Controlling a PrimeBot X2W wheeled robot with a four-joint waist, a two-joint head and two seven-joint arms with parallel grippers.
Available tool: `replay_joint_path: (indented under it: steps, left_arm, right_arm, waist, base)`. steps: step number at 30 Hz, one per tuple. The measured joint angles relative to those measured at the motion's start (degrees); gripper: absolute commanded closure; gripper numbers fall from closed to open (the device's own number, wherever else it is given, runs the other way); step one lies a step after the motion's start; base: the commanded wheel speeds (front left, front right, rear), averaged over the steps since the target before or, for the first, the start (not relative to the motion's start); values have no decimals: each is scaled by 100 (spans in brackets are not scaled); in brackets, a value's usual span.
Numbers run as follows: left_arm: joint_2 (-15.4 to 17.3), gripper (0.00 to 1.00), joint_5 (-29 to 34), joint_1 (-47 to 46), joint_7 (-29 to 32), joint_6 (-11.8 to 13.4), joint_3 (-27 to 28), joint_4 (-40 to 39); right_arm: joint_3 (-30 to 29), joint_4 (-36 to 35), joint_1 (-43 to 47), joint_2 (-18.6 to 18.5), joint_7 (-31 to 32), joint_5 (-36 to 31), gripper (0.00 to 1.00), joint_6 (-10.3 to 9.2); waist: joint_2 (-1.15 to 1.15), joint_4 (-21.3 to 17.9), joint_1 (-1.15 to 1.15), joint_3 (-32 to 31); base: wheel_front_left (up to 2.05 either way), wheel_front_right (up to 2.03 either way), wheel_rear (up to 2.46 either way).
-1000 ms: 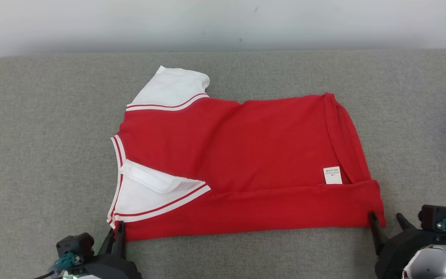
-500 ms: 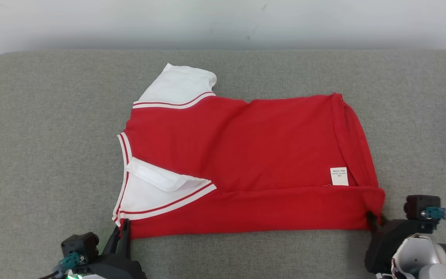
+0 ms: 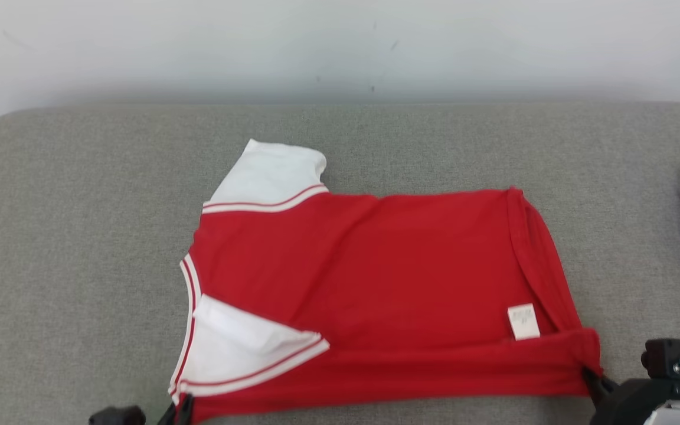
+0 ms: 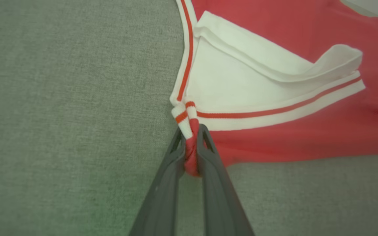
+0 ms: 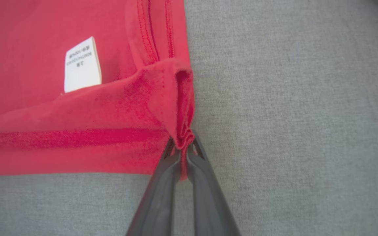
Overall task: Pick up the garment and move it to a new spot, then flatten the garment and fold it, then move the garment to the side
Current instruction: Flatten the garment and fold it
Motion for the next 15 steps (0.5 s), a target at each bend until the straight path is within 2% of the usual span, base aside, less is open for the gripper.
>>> replay_joint_path:
  steps: [5, 11, 12, 13, 14, 15]
  left_arm:
    - [240, 100, 0, 525, 288, 193, -53, -472]
    - [265, 100, -55, 868, 477, 349, -118, -853]
    - [264, 100, -55, 878, 483, 366, -127, -871]
    - [259, 62, -47, 878, 456, 394, -126, -893]
    - [261, 0, -23, 871, 400, 393, -129, -910]
    - [260, 0, -20, 867, 377, 394, -127, -911]
  right_arm:
    - [-67, -337, 461, -67, 261, 131, 100, 10]
    - [-130, -359, 771, 8, 339, 210, 100, 10]
    - [-133, -352, 797, 8, 334, 208, 71, 10]
    - [-133, -333, 805, 13, 300, 204, 0, 10]
    - [-135, -308, 804, 26, 281, 204, 0, 10]
    - [-120, -287, 803, 37, 261, 199, 0, 10]
  waist:
    - [0, -19, 0, -105]
    - [0, 23, 0, -161]
    - [0, 35, 0, -167]
    - [0, 42, 0, -172]
    - [0, 48, 0, -177]
    - [0, 50, 0, -183]
  base:
    - [0, 0, 0]
    - [0, 0, 0]
    - [0, 0, 0]
    - [0, 0, 0]
    - [0, 0, 0]
    - [0, 0, 0]
